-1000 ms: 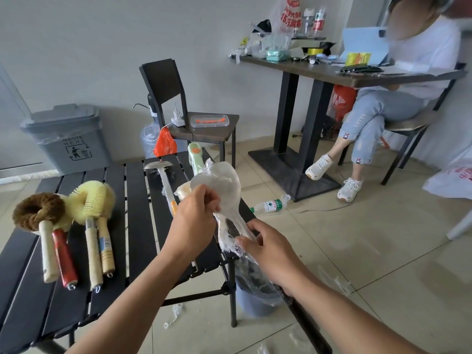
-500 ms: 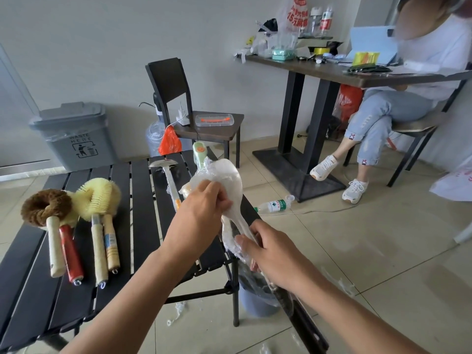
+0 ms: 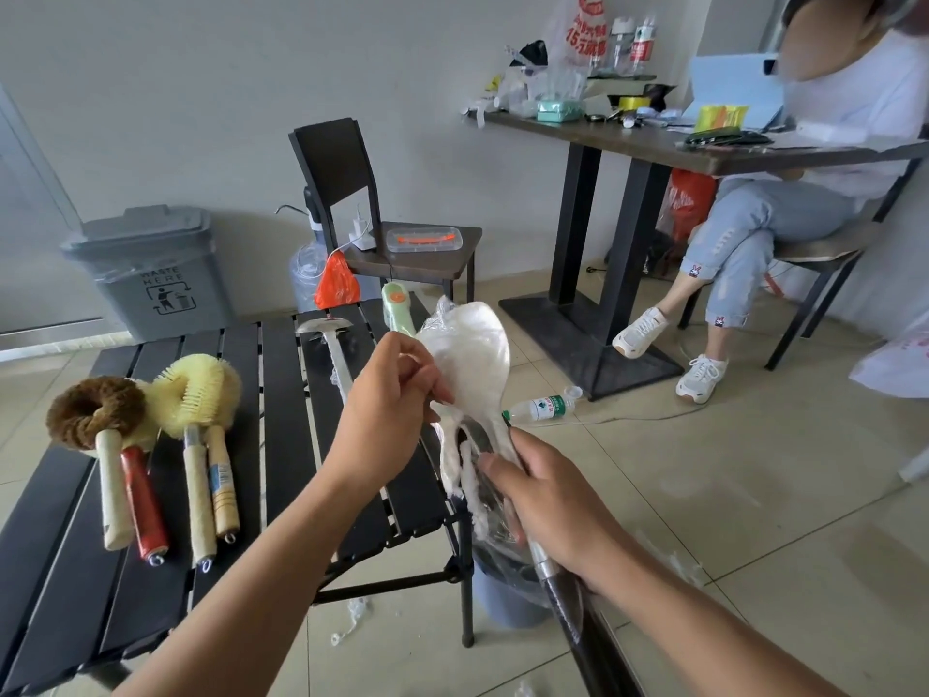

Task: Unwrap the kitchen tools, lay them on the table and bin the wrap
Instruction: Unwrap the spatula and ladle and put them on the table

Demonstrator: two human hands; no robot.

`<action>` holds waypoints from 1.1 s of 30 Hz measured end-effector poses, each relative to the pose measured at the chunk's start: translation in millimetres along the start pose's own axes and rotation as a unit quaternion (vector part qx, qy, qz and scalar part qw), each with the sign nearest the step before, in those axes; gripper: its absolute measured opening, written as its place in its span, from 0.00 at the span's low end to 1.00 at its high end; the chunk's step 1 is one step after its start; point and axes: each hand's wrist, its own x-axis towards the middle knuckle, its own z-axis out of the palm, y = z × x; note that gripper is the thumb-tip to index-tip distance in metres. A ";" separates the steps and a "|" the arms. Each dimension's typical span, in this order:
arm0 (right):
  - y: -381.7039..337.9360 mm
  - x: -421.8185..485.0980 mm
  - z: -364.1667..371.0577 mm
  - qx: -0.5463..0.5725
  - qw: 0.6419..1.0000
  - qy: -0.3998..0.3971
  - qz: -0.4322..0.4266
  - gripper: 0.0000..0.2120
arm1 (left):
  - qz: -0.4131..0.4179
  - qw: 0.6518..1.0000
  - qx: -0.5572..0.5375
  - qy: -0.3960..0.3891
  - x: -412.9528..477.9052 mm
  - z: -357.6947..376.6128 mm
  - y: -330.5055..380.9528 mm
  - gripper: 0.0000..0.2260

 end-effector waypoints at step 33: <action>-5.0 -0.9 26.6 0.113 0.992 0.032 -0.050 0.26 | -0.110 0.944 -0.208 0.231 -34.4 55.8 -6.1 0.17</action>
